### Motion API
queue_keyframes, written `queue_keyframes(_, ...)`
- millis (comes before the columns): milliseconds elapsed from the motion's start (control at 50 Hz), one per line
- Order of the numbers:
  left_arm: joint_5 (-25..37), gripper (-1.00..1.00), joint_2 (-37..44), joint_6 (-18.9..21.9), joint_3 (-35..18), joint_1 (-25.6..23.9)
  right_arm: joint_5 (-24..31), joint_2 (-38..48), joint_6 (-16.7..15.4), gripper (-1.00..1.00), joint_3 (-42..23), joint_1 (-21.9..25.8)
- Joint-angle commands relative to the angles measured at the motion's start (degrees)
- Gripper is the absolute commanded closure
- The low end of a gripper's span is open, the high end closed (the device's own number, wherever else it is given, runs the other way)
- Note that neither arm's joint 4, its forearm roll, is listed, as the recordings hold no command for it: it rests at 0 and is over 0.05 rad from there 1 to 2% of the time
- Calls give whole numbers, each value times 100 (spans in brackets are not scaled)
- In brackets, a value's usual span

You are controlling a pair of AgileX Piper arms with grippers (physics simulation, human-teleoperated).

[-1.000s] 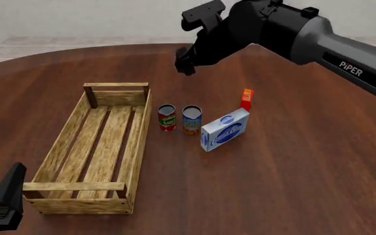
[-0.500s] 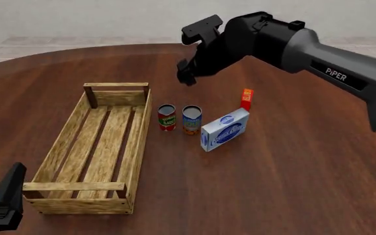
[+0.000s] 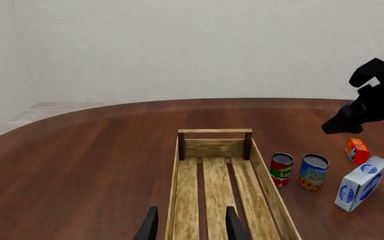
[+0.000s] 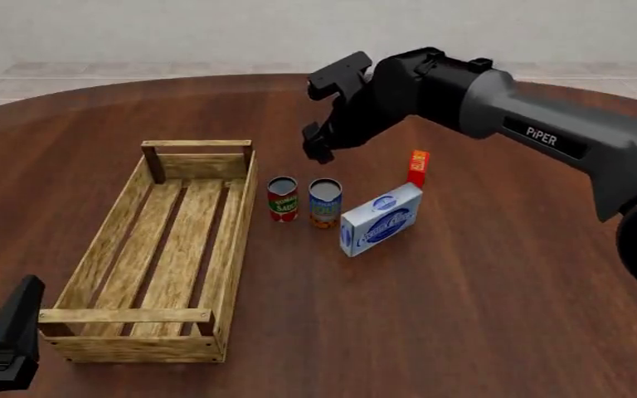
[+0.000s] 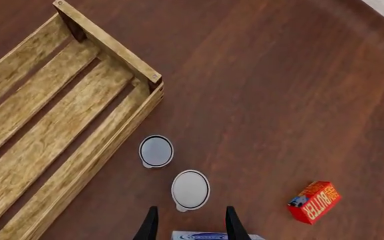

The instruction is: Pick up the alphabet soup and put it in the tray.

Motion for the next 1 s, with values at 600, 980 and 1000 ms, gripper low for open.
queue_keyframes(600,0,-100,0,0,0,0,-24,479,94,-100,-333,17)
queue_keyframes(980,0,-100,0,0,0,0,17,654,139,-100,-521,34)
queue_keyframes(1000,0,-100,0,0,0,0,11,670,134,-100,-531,34)
